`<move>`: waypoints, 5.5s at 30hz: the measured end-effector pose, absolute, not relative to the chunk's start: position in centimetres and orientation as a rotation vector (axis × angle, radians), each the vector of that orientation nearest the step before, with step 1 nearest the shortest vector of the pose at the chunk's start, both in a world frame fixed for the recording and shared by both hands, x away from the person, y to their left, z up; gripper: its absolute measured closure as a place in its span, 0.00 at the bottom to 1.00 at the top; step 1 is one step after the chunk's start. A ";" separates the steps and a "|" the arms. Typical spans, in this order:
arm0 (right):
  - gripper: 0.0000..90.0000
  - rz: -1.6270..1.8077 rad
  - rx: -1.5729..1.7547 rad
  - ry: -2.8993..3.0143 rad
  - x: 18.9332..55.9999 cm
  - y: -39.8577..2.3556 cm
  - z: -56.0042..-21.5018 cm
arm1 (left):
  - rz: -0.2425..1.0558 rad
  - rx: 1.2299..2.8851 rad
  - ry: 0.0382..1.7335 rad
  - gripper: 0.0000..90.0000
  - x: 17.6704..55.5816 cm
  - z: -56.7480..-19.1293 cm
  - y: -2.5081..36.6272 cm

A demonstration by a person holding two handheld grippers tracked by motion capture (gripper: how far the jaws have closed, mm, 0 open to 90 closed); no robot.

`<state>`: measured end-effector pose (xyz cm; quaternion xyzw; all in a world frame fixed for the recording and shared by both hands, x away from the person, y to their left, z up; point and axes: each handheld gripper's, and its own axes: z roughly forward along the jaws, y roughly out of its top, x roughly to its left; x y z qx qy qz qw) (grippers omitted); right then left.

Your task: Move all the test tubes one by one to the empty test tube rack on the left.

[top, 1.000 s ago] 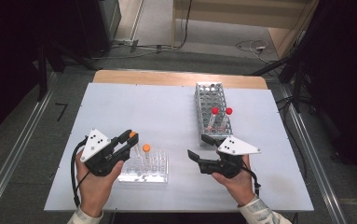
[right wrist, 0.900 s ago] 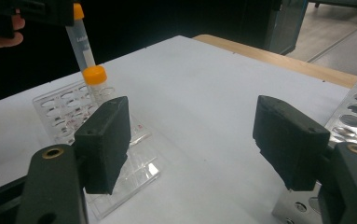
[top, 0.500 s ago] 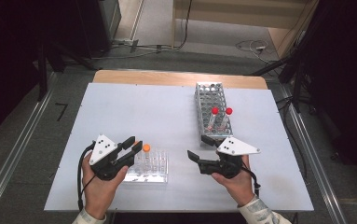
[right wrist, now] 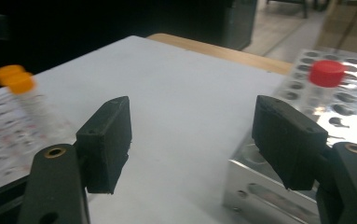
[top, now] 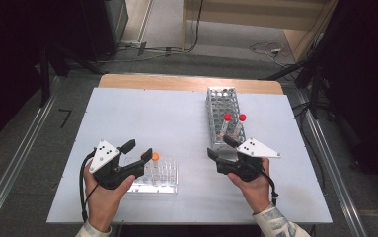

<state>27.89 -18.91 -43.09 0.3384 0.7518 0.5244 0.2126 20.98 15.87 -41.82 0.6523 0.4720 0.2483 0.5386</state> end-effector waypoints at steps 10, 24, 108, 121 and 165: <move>0.32 1.354 1.097 1.964 31.3 -20.5 -43.6 | 0.626 1.529 1.142 0.27 21.0 -41.8 16.1; 0.38 1.236 1.190 1.882 33.3 -22.2 -44.5 | 0.626 1.521 1.144 0.28 21.0 -41.7 16.2; 0.79 1.388 0.905 2.053 30.7 -15.3 -41.5 | 0.618 1.531 1.116 0.31 22.7 -40.7 15.0; 0.79 1.369 0.811 2.148 31.6 -9.8 -42.2 | 0.597 1.540 1.071 0.38 24.7 -39.7 12.9; 0.79 1.378 0.745 2.236 31.3 -7.1 -42.6 | 0.607 1.672 1.003 0.79 28.5 -40.0 9.5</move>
